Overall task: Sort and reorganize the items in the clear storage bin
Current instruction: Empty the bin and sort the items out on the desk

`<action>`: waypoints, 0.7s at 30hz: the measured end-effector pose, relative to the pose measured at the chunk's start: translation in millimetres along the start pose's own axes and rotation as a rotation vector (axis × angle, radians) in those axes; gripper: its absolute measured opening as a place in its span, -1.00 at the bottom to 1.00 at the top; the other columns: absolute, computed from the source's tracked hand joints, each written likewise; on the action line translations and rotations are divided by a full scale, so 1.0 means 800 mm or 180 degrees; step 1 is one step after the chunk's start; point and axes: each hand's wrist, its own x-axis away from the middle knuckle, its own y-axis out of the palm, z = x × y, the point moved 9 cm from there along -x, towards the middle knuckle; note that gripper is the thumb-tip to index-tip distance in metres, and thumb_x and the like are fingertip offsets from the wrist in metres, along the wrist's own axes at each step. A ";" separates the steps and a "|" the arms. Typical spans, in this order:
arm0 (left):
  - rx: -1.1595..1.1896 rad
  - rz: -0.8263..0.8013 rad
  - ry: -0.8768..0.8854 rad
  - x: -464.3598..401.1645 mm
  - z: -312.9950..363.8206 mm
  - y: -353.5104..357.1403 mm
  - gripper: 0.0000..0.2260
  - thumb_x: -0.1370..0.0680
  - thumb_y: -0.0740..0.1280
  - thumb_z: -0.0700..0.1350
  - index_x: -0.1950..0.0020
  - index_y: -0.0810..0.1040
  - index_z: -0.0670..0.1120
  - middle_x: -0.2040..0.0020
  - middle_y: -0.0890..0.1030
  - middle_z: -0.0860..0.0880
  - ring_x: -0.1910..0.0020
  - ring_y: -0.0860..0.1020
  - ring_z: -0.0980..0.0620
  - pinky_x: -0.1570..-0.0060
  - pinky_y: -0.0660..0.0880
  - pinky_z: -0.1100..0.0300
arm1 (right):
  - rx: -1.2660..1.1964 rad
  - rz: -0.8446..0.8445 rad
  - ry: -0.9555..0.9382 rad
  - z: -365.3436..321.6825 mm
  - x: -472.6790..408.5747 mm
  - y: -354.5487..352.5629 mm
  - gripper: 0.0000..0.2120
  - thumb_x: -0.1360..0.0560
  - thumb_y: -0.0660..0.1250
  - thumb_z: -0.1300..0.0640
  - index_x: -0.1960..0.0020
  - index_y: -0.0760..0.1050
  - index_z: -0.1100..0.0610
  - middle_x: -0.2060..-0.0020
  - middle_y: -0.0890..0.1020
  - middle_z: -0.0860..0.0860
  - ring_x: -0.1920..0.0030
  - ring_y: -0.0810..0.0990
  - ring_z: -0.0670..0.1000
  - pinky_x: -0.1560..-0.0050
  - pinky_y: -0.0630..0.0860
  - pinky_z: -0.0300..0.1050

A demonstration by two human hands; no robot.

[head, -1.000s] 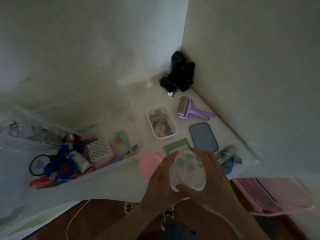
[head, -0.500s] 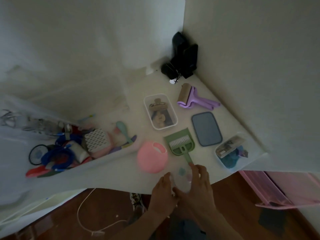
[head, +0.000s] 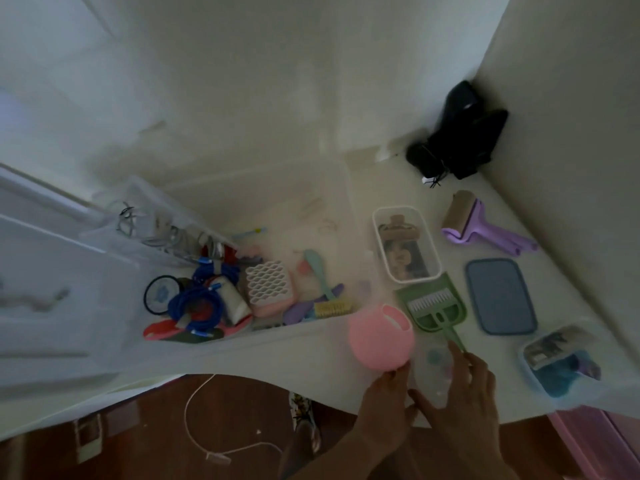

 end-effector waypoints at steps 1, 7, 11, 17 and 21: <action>-0.0024 0.0025 0.0048 -0.002 0.001 -0.004 -0.29 -0.54 0.33 -0.08 -0.61 0.08 -0.13 -0.37 0.46 -0.24 -0.26 0.47 -0.25 -0.24 0.40 -0.01 | 0.0039 -0.0019 -0.0047 -0.004 -0.002 0.002 0.05 -0.01 0.69 -0.10 -0.36 0.38 0.29 -0.10 0.42 0.17 -0.04 0.44 0.23 -0.03 0.47 0.16; -0.0375 -0.0418 0.0028 0.013 0.009 -0.021 -0.54 -0.59 0.25 -0.05 -0.44 0.34 -0.22 -0.32 0.50 -0.22 -0.28 0.45 -0.26 -0.28 0.36 -0.02 | -0.0165 -0.0278 0.0304 -0.020 0.011 -0.025 0.15 -0.05 0.65 -0.15 -0.51 0.21 0.07 -0.30 0.39 0.09 -0.23 0.42 0.20 -0.20 0.46 0.18; -0.0158 -0.0350 0.0330 0.051 0.025 -0.107 -0.72 -0.51 0.23 0.03 -0.07 0.64 -0.06 -0.06 0.69 -0.06 -0.04 0.62 -0.12 -0.17 0.50 0.06 | -0.0506 0.0367 0.0453 -0.071 0.007 -0.106 -0.25 -0.33 0.47 -0.24 -0.40 0.38 0.08 -0.20 0.51 0.11 -0.17 0.52 0.21 -0.18 0.48 0.16; 0.0266 0.0863 0.0403 0.113 0.005 -0.334 -0.83 -0.58 0.29 0.04 0.10 0.60 0.00 0.29 0.59 0.09 0.31 0.55 0.16 0.26 0.48 0.29 | -0.1410 0.0310 -0.0816 -0.299 -0.084 -0.202 -0.83 -0.48 0.41 0.16 -0.07 0.60 0.01 0.08 0.62 -0.14 0.11 0.62 -0.18 0.10 0.52 -0.29; 0.0260 0.1496 0.0125 0.083 -0.059 -0.426 -0.87 -0.63 0.27 -0.04 -0.08 0.59 -0.01 0.32 0.54 0.08 0.36 0.51 0.15 0.40 0.39 0.28 | -0.0640 -0.0940 -0.1526 -0.397 -0.168 -0.072 -0.77 -0.47 0.39 0.19 -0.11 0.59 0.00 0.01 0.67 -0.07 0.01 0.64 -0.02 -0.07 0.56 -0.05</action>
